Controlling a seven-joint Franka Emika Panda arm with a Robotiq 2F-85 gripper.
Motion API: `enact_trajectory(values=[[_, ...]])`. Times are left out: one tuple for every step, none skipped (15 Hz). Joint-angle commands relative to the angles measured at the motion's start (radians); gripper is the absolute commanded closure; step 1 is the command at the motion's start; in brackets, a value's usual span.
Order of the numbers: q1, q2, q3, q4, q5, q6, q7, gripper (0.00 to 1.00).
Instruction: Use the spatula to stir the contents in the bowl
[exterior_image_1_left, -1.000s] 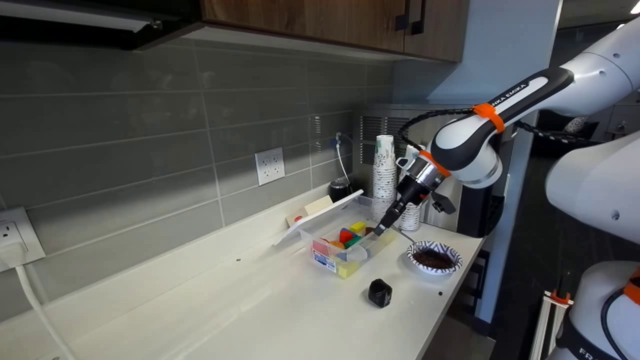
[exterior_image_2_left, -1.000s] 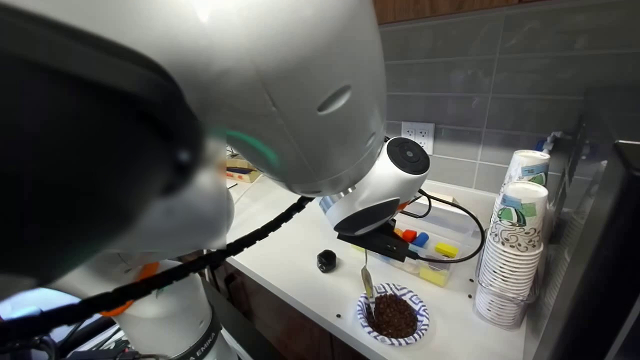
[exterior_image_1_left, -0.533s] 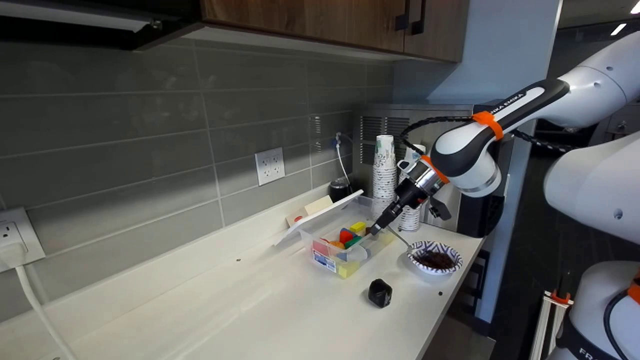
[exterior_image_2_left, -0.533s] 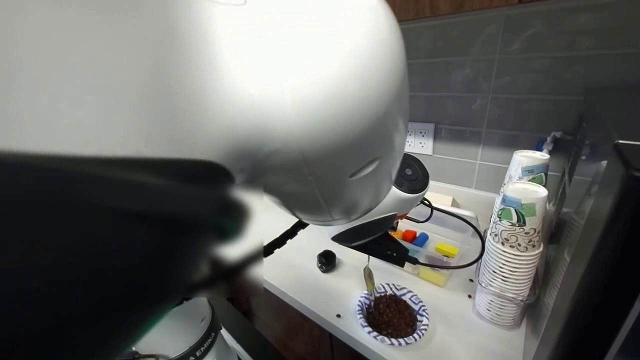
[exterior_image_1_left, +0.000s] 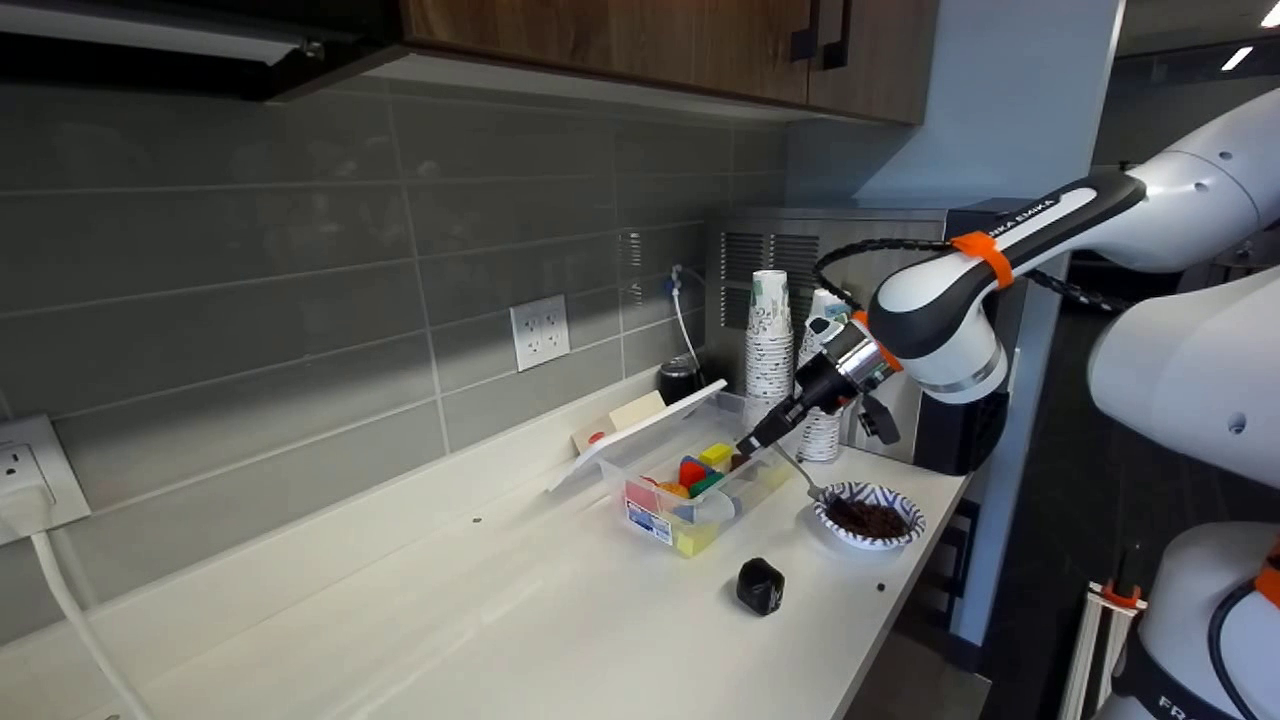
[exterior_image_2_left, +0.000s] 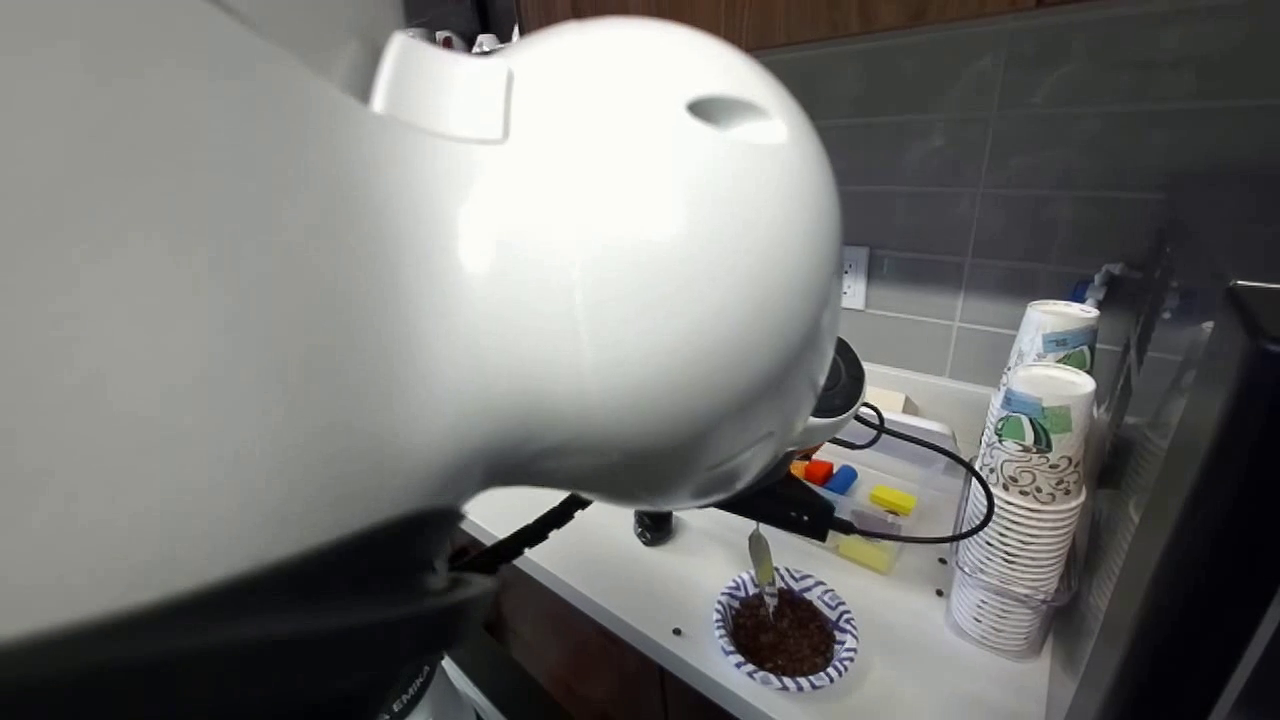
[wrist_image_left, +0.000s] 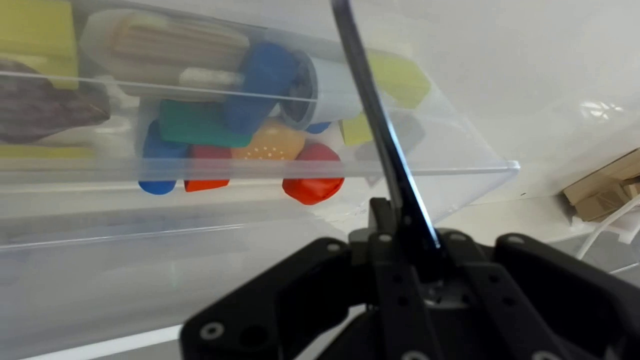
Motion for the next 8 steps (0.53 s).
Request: enact_trajectory(values=[[-0.033,0.035,-0.011,0.001,-0.049,0.011,-0.032,0.99],[-0.038,0.033,-0.012,0.001,-0.052,0.01,-0.038,0.99],[-0.044,0.031,-0.011,0.001,-0.053,0.005,-0.044,0.99],[-0.051,0.018,-0.006,0.001,-0.052,-0.006,-0.041,0.99],[-0.051,-0.004,-0.003,0.001,-0.052,-0.015,-0.039,0.99],[-0.054,-0.013,0.001,0.0,-0.05,-0.027,-0.04,0.99],[-0.058,-0.022,0.006,0.0,-0.048,-0.038,-0.037,0.99],[-0.061,-0.028,0.013,0.0,-0.042,-0.053,-0.031,0.99]])
